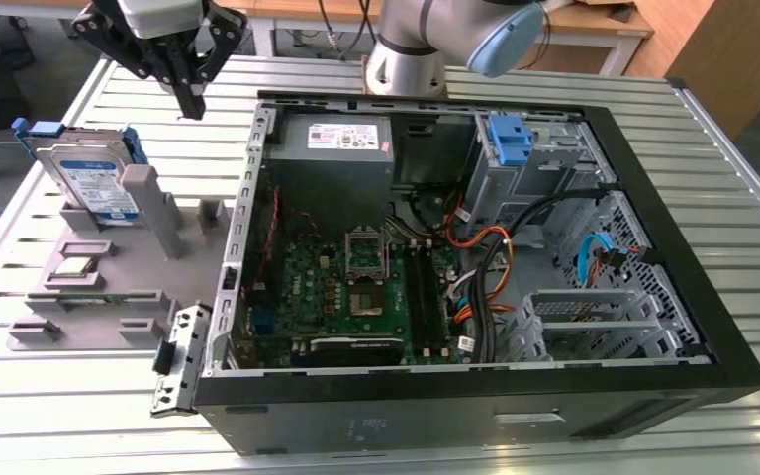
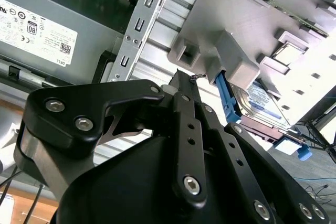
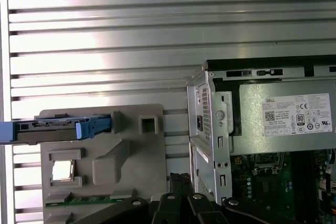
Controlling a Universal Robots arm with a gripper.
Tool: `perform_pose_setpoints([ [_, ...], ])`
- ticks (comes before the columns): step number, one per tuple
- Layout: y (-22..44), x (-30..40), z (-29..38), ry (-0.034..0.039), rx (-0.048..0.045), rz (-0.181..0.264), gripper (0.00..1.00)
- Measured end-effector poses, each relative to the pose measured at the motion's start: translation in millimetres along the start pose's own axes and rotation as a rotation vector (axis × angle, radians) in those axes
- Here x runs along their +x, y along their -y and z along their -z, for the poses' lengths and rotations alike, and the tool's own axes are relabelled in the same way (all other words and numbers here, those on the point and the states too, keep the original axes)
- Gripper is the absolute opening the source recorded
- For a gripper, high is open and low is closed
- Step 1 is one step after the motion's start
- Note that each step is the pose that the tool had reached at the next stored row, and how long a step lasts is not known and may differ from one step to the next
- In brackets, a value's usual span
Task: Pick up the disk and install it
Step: 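Reach for the disk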
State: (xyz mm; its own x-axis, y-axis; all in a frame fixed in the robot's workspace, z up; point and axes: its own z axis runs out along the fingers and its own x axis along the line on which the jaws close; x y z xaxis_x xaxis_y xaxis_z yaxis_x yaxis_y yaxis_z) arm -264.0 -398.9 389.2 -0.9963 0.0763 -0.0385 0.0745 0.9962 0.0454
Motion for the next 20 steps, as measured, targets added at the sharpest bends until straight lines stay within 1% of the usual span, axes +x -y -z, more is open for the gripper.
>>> perform_pose_setpoints([
  [4,0.0,0.7,-0.2,0.0001,-0.0001,0.0,0.1],
  [9,0.3,3.8,-0.2,0.0,0.0,0.0,0.1],
  [20,0.3,4.1,-0.4,0.0001,-0.0001,0.0,0.1],
])
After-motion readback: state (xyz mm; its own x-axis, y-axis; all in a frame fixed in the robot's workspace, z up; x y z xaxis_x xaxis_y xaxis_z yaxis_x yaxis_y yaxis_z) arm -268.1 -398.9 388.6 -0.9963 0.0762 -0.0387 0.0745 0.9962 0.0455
